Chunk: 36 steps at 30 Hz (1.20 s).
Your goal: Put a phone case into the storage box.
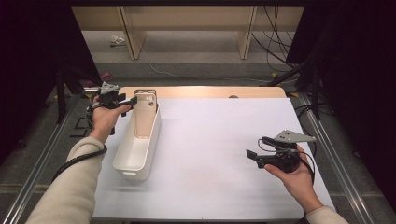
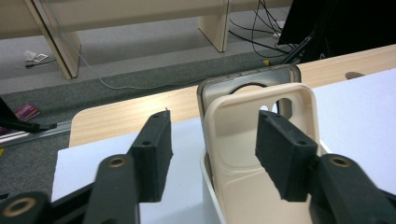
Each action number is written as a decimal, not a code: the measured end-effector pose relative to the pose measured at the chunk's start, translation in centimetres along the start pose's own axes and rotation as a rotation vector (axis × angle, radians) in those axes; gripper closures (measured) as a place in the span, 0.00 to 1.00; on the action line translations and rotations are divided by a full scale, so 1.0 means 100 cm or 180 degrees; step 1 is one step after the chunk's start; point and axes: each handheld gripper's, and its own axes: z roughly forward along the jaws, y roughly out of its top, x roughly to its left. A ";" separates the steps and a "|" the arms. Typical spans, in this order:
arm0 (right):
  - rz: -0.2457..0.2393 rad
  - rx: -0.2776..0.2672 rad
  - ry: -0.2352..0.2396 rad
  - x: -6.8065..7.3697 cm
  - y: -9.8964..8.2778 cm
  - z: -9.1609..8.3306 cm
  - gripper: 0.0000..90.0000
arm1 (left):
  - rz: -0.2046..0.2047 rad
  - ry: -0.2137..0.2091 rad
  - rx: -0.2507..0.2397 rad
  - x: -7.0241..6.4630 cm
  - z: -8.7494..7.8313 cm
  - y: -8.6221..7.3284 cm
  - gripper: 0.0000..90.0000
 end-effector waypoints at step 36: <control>0.0011 0.0014 -0.0002 0.000 0.000 0.000 0.18 | 0.0260 -0.0407 0.0004 -0.034 -0.070 -0.024 0.12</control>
